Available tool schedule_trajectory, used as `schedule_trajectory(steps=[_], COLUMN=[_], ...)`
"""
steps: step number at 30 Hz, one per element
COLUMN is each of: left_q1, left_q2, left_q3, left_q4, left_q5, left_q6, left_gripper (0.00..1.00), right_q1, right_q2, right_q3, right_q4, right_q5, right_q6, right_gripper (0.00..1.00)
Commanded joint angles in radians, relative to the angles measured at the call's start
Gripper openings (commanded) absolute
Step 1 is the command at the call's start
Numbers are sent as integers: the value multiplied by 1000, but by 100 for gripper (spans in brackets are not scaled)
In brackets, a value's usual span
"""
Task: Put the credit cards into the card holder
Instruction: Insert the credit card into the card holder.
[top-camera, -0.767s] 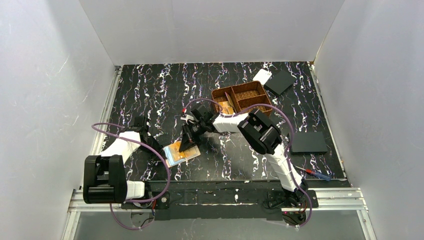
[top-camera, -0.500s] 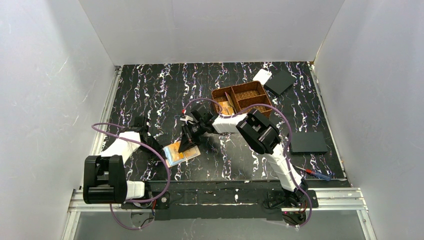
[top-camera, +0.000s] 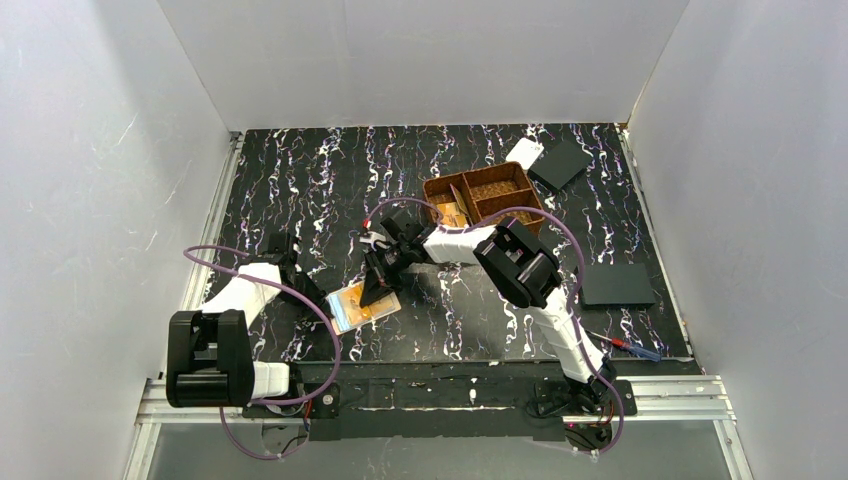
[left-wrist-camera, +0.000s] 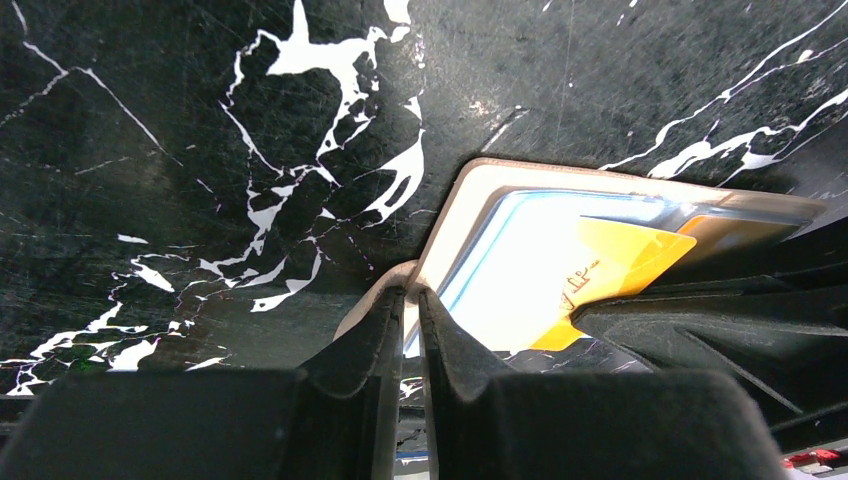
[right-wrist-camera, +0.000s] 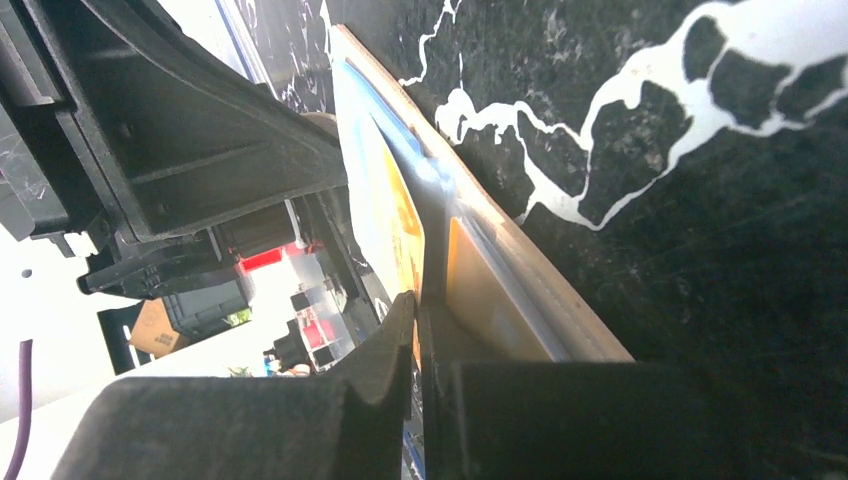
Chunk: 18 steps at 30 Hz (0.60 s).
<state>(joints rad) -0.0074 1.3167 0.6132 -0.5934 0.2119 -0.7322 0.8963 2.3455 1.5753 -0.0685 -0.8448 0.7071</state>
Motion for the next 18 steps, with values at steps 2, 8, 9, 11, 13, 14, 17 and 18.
schedule_trajectory(steps=[2,8,9,11,13,14,17,18], left_q1=[-6,-6,-6,-6,-6,-6,-6,-6], left_q2=[42,43,43,42,41,40,42,43], left_q3=[-32,-37,-38,-38,-38,-38,-38,-39], left_q4=[28,38,38,40,38,39,41,43], left_q5=[-14,-5,-3,1,3,3,4,5], left_q6=[7,4,3,2,3,2,2,2], left_gripper=[9,8,8,8,8,8,7,7], right_q1=[-9,-7,-6,-5,-1,2,12,14], right_q2=[21,53,58,67,69,71,75,78], right_q3=[42,90,96,99,94,94,93,96], right_q4=[-187,-234,-234,-221,-196,-190,-154,-143], right_q5=[35,35,36,33,32,32,16,13], right_q6=[-112,-124,-121,-105,-84,-78,-53,-45], right_gripper=[4,3,3,3,6,7,8,9])
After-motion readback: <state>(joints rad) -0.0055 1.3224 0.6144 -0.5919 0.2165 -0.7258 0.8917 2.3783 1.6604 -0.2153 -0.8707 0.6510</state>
